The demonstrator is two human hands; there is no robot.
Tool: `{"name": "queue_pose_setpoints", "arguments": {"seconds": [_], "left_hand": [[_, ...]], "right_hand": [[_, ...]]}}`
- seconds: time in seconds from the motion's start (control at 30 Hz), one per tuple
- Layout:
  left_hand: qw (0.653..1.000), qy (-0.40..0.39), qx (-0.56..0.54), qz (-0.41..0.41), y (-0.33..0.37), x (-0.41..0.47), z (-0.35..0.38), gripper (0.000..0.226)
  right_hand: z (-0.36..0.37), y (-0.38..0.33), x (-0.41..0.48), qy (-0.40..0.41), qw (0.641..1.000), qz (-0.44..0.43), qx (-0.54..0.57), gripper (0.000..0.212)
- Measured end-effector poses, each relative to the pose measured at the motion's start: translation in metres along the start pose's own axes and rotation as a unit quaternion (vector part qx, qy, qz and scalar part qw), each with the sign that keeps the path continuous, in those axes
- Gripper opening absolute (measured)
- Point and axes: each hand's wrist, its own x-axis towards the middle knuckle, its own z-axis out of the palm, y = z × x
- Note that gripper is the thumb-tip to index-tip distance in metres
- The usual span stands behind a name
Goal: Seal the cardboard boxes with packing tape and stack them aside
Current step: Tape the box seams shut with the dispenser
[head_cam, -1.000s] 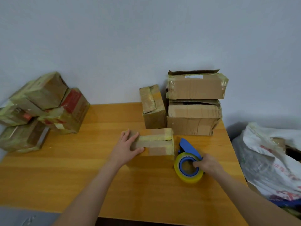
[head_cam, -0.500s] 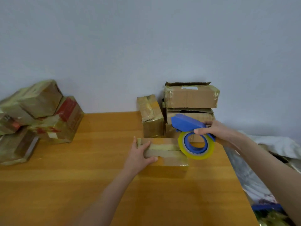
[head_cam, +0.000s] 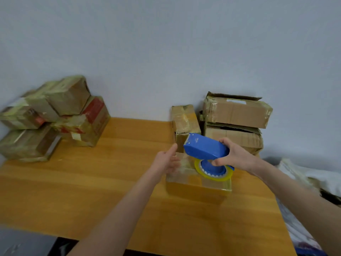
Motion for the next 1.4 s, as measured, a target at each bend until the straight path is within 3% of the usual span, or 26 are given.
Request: {"name": "queue_pose_setpoints", "arguments": {"seconds": [0.13,0.3,0.53,0.83,0.97,1.1,1.3,1.4], "left_hand": [[0.998,-0.025,0.020,-0.049,0.011,-0.002,0.014,0.040],[0.999,0.034,0.035,0.020,0.014,0.003,0.009,0.010],[0.981,0.071,0.170,0.057,0.015,0.005,0.000,0.020],[0.958,0.125,0.229,0.121,0.019,0.003,-0.030,0.027],[0.957,0.131,0.234,0.111,0.011,0.004,-0.048,0.025],[0.942,0.156,0.281,0.098,-0.006,0.010,-0.044,0.031],[0.913,0.180,0.360,0.068,-0.029,0.031,-0.044,0.032],[0.918,0.165,0.356,0.052,-0.045,0.037,-0.037,0.030]], "right_hand": [[0.002,-0.001,0.000,-0.003,0.999,-0.016,-0.027,0.057],[0.000,-0.001,0.001,0.000,0.997,-0.040,-0.068,0.056],[0.005,-0.012,0.003,0.021,0.986,-0.087,-0.139,0.060],[-0.016,-0.021,-0.004,0.018,0.971,-0.107,-0.214,0.064],[-0.031,-0.017,-0.009,0.017,0.965,-0.095,-0.243,0.073],[-0.019,-0.010,-0.009,0.015,0.952,-0.086,-0.294,0.064],[-0.007,-0.012,-0.001,0.028,0.938,-0.074,-0.336,0.066],[-0.003,-0.011,-0.001,0.033,0.937,-0.078,-0.340,0.065]]}}
